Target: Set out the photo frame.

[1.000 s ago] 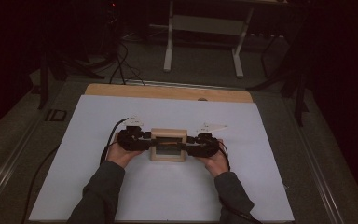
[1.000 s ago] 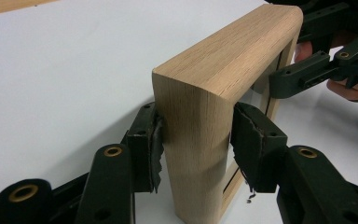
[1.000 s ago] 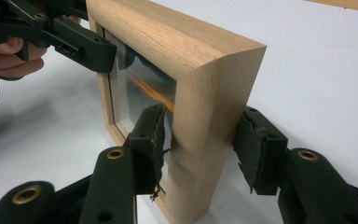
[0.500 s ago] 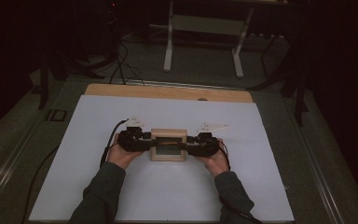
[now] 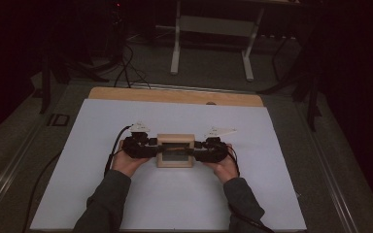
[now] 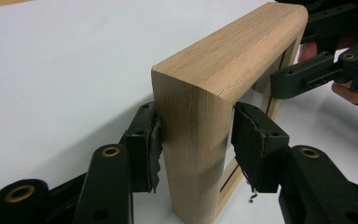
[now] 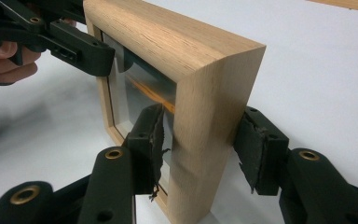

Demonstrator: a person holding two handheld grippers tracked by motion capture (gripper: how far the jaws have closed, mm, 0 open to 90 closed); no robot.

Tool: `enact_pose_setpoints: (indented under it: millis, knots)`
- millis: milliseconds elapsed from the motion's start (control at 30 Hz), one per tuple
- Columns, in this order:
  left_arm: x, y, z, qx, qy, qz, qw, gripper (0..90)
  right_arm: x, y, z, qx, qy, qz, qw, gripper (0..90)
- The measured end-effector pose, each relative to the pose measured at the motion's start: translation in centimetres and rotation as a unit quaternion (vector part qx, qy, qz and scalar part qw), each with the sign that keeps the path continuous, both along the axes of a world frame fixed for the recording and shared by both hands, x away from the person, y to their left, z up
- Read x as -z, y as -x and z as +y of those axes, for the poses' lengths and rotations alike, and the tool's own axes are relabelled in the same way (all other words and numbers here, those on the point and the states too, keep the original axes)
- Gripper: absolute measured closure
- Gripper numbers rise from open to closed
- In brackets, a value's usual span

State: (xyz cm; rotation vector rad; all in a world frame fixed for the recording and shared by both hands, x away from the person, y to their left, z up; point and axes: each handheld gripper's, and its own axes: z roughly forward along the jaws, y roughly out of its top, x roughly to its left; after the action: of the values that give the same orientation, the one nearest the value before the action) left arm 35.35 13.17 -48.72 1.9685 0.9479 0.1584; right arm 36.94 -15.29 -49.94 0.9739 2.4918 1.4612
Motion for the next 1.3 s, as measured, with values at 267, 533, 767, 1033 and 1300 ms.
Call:
enact_pose_setpoints:
  millis: [267, 533, 767, 1033, 1300]
  knots:
    - [0.4, 0.1, -0.2, 0.003, -0.004, 0.004, 1.0000, 47.5, 0.0, 0.1, 0.0, -0.006, 0.005, 0.000, 1.0000, 48.7]
    - [0.6, 0.5, 0.3, -0.005, 0.002, 0.004, 1.0000, 42.6, -0.1, 0.1, -0.1, -0.007, 0.008, 0.003, 0.9999, 43.8]
    - [0.2, 1.0, 1.1, -0.006, 0.005, 0.003, 1.0000, 42.0, -0.6, 0.1, -0.3, -0.010, 0.016, 0.002, 0.9998, 41.7]
    - [-0.3, 1.9, 1.6, -0.004, -0.011, -0.002, 0.9999, 42.1, -1.0, 0.3, -0.9, -0.017, 0.027, 0.002, 0.9995, 41.5]
    - [-0.7, 2.7, 2.6, -0.008, -0.013, -0.003, 0.9999, 42.1, -1.4, 0.6, -1.5, -0.023, 0.039, 0.001, 0.9990, 41.4]
